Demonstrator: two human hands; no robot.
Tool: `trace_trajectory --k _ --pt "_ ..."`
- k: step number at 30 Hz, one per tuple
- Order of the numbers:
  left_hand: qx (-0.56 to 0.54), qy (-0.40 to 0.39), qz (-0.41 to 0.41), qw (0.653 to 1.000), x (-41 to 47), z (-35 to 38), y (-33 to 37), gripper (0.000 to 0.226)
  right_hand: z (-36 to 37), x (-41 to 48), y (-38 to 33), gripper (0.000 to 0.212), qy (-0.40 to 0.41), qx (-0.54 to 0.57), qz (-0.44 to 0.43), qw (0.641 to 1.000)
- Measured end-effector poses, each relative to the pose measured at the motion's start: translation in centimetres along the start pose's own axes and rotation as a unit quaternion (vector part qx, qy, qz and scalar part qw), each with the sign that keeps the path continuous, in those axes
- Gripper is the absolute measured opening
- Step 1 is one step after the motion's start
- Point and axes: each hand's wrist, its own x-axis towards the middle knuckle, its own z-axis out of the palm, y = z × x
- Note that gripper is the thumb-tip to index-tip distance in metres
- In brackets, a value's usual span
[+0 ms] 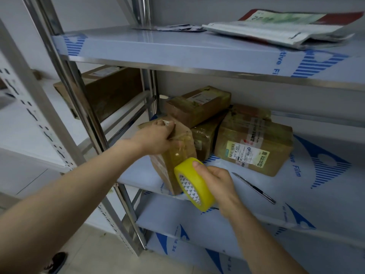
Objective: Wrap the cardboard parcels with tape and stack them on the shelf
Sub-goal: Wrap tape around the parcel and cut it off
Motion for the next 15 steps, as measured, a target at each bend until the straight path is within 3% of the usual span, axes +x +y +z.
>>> trace_trajectory --k 3,6,10,12,15 --pt "-0.185 -0.059 -0.015 0.981 -0.5 -2.8 -1.4 0.054 -2.3 -2.1 -4.1 0.027 -0.114 0.002 -0.023 0.993" --pt "-0.34 -0.066 -0.039 0.937 -0.7 -3.2 -3.4 0.032 -3.1 -2.1 -7.4 0.027 -0.205 0.014 -0.056 0.977" --pt "-0.424 0.065 -0.148 0.891 0.7 0.2 -5.1 0.025 0.2 0.6 -9.5 0.035 -0.156 0.005 -0.03 0.987" --pt "-0.501 0.128 -0.223 0.826 1.6 2.4 -5.5 0.028 2.5 2.6 -10.0 0.031 -0.122 -0.008 -0.028 0.992" --pt "-0.607 0.147 -0.271 0.733 2.6 4.9 -5.9 0.014 5.3 4.9 -10.3 0.041 -0.109 -0.038 -0.024 0.993"
